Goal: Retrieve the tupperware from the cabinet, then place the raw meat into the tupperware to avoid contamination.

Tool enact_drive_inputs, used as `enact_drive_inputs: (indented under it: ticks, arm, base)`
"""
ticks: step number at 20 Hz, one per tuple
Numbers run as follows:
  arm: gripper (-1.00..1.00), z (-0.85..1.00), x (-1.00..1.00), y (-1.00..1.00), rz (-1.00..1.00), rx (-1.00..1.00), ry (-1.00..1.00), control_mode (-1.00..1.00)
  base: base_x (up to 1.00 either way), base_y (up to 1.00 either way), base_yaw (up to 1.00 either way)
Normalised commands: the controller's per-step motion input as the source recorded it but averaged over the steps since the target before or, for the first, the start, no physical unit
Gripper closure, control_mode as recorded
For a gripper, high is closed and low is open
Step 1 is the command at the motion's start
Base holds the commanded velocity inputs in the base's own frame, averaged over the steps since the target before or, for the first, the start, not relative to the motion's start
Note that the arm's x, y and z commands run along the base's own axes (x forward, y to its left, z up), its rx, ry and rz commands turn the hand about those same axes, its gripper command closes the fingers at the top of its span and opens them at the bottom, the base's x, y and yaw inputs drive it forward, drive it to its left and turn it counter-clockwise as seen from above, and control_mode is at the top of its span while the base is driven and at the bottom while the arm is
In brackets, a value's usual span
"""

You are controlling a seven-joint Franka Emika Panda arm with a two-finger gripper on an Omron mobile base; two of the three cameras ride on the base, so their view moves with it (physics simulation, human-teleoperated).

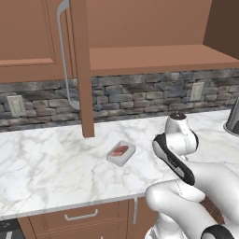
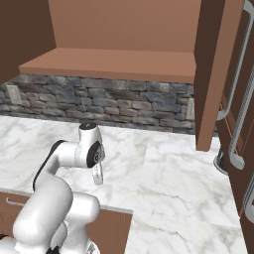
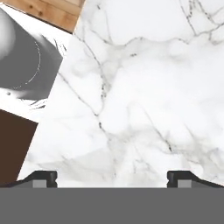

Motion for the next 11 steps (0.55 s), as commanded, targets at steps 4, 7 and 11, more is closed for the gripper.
enact_drive_inputs:
  ticks: [4,7,11]
  arm:
    - [-1.00,0.00,-0.05,-0.77,0.02,0.05,-0.07,-1.00]
    - [-1.00,0.00,-0.05,-0.75,0.04,0.09,-0.08,-1.00]
    - [-1.00,0.01,-0.02,-0.66,0.07,0.08,-0.04,-1.00]
  base:
    - [0.00,0.00,0.00]
    - [0.00,0.00,0.00]
    - [0.00,0.00,0.00]
